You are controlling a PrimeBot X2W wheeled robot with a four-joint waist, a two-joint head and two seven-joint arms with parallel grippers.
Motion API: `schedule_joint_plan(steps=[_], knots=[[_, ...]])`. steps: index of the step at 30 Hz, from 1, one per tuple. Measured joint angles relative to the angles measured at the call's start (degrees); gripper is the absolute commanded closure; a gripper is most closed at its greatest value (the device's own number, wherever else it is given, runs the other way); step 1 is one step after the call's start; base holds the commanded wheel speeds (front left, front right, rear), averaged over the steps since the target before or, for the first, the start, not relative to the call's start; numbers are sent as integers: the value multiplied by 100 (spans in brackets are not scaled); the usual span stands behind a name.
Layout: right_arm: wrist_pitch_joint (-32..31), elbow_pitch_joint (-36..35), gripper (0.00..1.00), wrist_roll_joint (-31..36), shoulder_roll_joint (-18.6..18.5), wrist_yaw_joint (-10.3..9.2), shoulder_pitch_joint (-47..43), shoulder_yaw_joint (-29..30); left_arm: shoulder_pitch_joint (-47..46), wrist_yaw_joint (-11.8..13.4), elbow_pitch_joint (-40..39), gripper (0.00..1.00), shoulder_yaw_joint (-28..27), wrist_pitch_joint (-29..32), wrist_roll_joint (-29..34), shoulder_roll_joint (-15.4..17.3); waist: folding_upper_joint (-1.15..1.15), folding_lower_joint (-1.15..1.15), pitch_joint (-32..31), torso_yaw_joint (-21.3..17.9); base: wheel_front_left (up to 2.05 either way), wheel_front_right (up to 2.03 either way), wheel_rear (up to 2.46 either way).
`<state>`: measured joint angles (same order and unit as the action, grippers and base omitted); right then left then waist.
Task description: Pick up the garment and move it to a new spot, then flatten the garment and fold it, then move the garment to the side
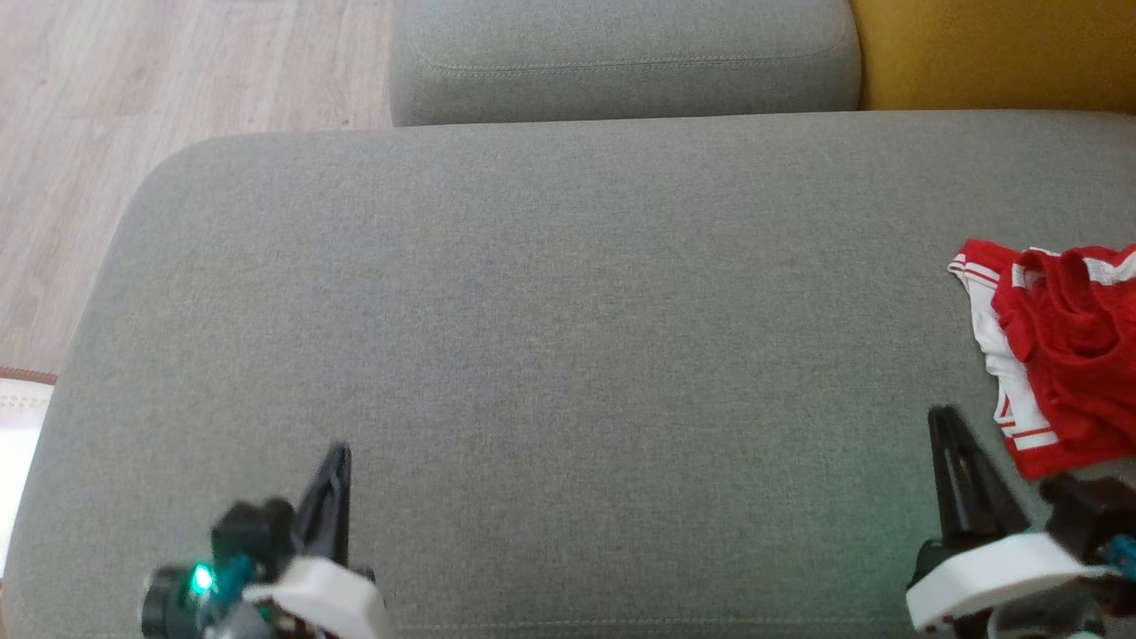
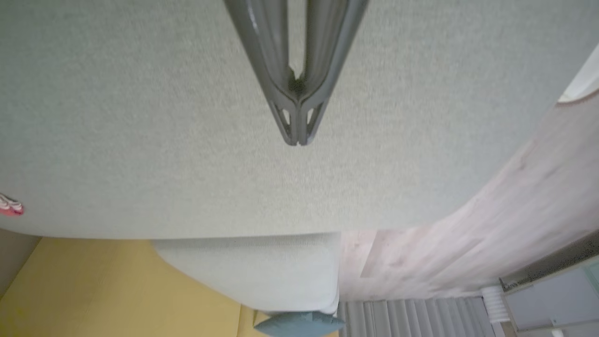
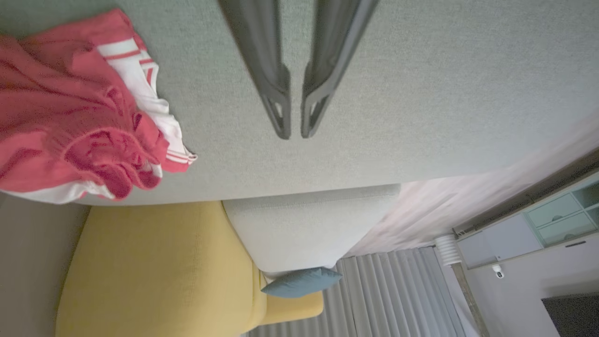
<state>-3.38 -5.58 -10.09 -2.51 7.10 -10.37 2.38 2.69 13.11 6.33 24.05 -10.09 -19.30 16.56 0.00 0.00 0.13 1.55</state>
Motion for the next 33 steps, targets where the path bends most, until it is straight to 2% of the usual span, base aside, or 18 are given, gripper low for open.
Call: schedule_joint_plan(steps=[9, 33], knots=[[-1, 233, 100, -455, 0, 0, -73, -19, 175, -68, 138, 100, -57, 56, -408, -83, 0, 0, 2, -9, 0, 0, 0], [2, 642, 100, -2181, -11, 0, 154, -22, 46, -511, 327, 100, -508, 349, -1927, -308, 0, 0, 1, -41, 0, 0, 0]])
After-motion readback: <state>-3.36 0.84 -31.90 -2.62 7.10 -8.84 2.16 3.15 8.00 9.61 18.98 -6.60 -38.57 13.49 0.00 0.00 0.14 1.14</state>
